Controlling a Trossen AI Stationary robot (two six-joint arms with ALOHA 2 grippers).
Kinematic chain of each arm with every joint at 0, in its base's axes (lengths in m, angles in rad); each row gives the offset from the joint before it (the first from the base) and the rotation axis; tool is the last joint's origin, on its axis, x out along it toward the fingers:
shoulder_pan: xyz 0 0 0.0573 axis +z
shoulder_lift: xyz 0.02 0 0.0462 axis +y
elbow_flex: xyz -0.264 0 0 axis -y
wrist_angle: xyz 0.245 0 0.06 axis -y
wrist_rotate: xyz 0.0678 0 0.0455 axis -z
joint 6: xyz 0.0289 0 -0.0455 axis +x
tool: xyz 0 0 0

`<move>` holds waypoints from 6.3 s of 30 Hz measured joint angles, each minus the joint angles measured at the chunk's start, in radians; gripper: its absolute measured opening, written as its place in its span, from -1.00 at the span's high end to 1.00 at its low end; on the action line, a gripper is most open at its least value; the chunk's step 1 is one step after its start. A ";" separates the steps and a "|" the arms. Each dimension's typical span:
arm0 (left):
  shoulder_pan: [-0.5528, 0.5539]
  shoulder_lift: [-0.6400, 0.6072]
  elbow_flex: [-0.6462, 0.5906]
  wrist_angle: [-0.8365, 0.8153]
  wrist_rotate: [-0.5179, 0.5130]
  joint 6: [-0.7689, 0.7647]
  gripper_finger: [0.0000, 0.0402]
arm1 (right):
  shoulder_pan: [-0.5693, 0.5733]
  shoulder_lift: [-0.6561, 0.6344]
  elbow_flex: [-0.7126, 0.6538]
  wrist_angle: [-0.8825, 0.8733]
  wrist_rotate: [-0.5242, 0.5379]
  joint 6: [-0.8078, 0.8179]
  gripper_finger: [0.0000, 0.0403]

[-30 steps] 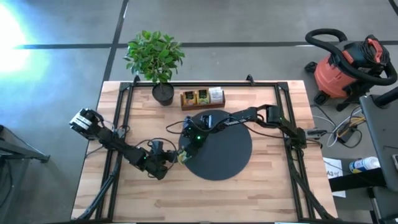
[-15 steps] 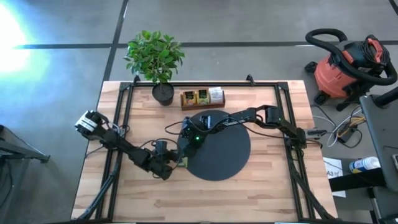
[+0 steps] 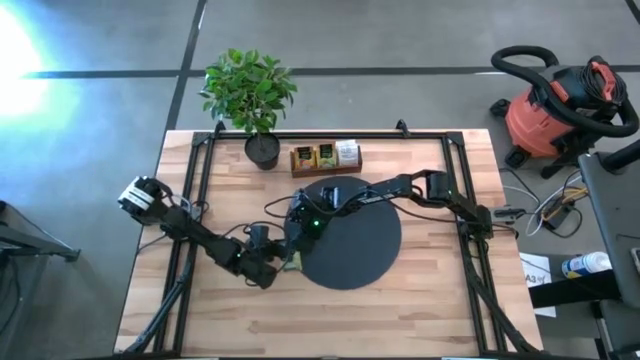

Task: Pick & Place Tea
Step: Put the yellow tea bag into the middle slot of the wooden organizer, then return to Home Position

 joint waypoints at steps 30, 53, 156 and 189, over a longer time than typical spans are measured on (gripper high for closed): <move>-0.022 -0.627 0.001 -0.277 -0.171 0.367 0.53 | -0.531 -0.373 -0.001 -0.339 0.313 -0.600 0.96; -0.021 -0.614 0.001 -0.271 -0.193 0.338 0.53 | -0.533 -0.282 -0.032 -0.230 0.350 -0.791 0.96; 0.469 -1.630 -0.605 0.044 0.817 0.918 0.53 | -0.088 -2.235 -1.596 0.336 0.443 0.034 0.35; 0.507 -1.654 -0.609 -0.018 0.819 1.828 0.53 | -0.077 -2.263 -1.596 0.350 0.443 0.031 0.36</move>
